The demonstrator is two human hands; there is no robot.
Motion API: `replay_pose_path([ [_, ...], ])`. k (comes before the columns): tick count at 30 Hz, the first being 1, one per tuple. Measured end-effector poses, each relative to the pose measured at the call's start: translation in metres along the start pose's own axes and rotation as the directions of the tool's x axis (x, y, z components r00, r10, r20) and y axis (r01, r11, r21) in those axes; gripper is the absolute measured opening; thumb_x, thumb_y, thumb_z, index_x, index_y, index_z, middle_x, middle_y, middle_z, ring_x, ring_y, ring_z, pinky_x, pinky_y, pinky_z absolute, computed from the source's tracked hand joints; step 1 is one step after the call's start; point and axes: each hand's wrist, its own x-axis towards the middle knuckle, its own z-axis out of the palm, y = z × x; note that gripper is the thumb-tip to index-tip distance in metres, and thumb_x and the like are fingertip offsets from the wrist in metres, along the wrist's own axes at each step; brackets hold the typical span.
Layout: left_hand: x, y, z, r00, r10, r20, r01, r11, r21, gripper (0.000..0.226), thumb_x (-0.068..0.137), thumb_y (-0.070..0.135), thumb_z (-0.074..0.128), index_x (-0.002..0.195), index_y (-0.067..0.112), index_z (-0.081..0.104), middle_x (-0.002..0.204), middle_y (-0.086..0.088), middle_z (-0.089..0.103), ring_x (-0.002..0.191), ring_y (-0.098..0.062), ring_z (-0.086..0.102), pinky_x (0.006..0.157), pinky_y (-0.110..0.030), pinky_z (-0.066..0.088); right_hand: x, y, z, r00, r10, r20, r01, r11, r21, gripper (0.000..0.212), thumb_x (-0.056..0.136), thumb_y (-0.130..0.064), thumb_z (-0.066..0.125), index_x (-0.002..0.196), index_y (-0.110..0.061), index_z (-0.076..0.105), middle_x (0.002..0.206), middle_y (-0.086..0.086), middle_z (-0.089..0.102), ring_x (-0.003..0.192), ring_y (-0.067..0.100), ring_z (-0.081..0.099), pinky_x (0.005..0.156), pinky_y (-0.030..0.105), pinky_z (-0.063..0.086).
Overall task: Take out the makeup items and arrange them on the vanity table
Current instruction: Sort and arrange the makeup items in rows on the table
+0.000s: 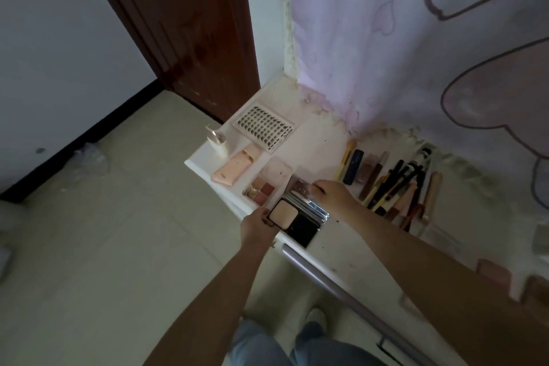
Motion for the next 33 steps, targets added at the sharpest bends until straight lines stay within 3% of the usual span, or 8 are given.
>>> replay_pose_path([
  [3, -0.003, -0.002, -0.003, 0.999, 0.018, -0.027, -0.018, 1.0, 0.011, 0.053, 0.079, 0.01, 0.066, 0.129, 0.007, 0.048, 0.116, -0.014, 0.061, 0.104, -0.025, 0.058, 0.079, -0.025, 0.044, -0.01, -0.001, -0.009, 0.999, -0.048, 0.0, 0.048, 0.999, -0.01, 0.036, 0.096, -0.026, 0.039, 0.112, 0.002, 0.055, 0.08, 0.003, 0.053, 0.074, 0.014, 0.05, 0.055, 0.014, 0.034],
  [8, -0.039, -0.007, 0.011, 0.948, 0.29, -0.135, -0.249, 0.934, 0.255, 0.048, 0.082, 0.008, 0.064, 0.128, 0.004, 0.049, 0.124, -0.018, 0.05, 0.115, -0.032, 0.048, 0.093, -0.035, 0.04, -0.067, 0.03, -0.04, 0.878, -0.416, -0.237, 0.325, 0.881, -0.343, 0.023, 0.085, -0.01, 0.053, 0.096, 0.007, 0.064, 0.084, 0.024, 0.067, 0.079, 0.035, 0.064, 0.069, 0.038, 0.052],
  [15, -0.078, 0.004, 0.078, 0.457, 0.861, 0.222, -0.854, 0.354, 0.382, 0.048, 0.053, 0.001, 0.085, 0.097, -0.007, 0.068, 0.098, -0.025, 0.068, 0.091, -0.04, 0.066, 0.071, -0.049, 0.055, -0.173, 0.114, -0.041, 0.808, -0.447, -0.384, 0.173, 0.803, -0.571, 0.049, 0.095, -0.024, 0.035, 0.07, 0.0, 0.071, 0.064, 0.013, 0.069, 0.057, 0.026, 0.067, 0.064, 0.035, 0.055],
  [17, -0.083, 0.003, 0.099, 0.468, 0.784, 0.408, -0.865, 0.312, 0.393, 0.052, 0.069, 0.011, 0.077, 0.113, -0.008, 0.059, 0.119, -0.027, 0.059, 0.11, -0.043, 0.056, 0.087, -0.052, 0.048, -0.198, 0.126, -0.03, 0.854, -0.358, -0.378, 0.075, 0.803, -0.591, 0.02, 0.076, -0.023, 0.067, 0.069, -0.004, 0.071, 0.062, 0.01, 0.069, 0.056, 0.025, 0.067, 0.064, 0.037, 0.054],
  [19, -0.083, -0.003, 0.114, 0.562, 0.645, 0.519, -0.821, 0.355, 0.448, 0.057, 0.094, 0.024, 0.047, 0.14, -0.001, 0.025, 0.149, -0.023, 0.022, 0.138, -0.038, 0.021, 0.114, -0.043, 0.016, -0.21, 0.131, -0.018, 0.928, -0.218, -0.303, 0.002, 0.814, -0.58, 0.045, 0.038, -0.025, 0.092, 0.074, -0.006, 0.072, 0.067, 0.01, 0.07, 0.058, 0.026, 0.068, 0.059, 0.044, 0.054],
  [22, -0.079, -0.014, 0.124, 0.647, 0.528, 0.551, -0.758, 0.364, 0.541, 0.057, 0.1, 0.034, 0.021, 0.144, 0.01, -0.007, 0.154, -0.01, -0.01, 0.143, -0.027, -0.009, 0.108, -0.032, -0.019, -0.213, 0.134, -0.006, 0.976, 0.103, -0.192, -0.192, 0.822, -0.536, 0.067, 0.059, -0.038, 0.081, 0.117, -0.012, 0.059, 0.114, 0.01, 0.063, 0.104, 0.026, 0.06, 0.095, 0.048, 0.036],
  [28, -0.077, -0.012, 0.124, 0.652, 0.494, 0.575, -0.754, 0.346, 0.558, 0.061, 0.099, 0.036, 0.024, 0.145, 0.01, -0.007, 0.154, -0.011, -0.012, 0.143, -0.025, -0.011, 0.113, -0.033, -0.012, -0.215, 0.133, 0.012, 0.971, 0.019, -0.239, -0.141, 0.852, -0.504, 0.054, 0.018, -0.027, 0.09, 0.067, -0.014, 0.071, 0.062, 0.002, 0.068, 0.052, 0.016, 0.065, 0.052, 0.029, 0.054],
  [33, -0.08, 0.017, 0.103, 0.648, 0.428, 0.63, -0.726, 0.597, 0.341, 0.064, 0.094, 0.034, 0.045, 0.145, 0.01, 0.016, 0.154, -0.009, 0.011, 0.142, -0.021, 0.011, 0.115, -0.032, 0.01, -0.213, 0.131, 0.01, 0.967, 0.092, -0.237, -0.138, 0.973, -0.183, 0.042, 0.078, -0.015, 0.069, 0.115, 0.003, 0.059, 0.119, 0.015, 0.059, 0.112, 0.027, 0.056, 0.097, 0.029, 0.039],
])
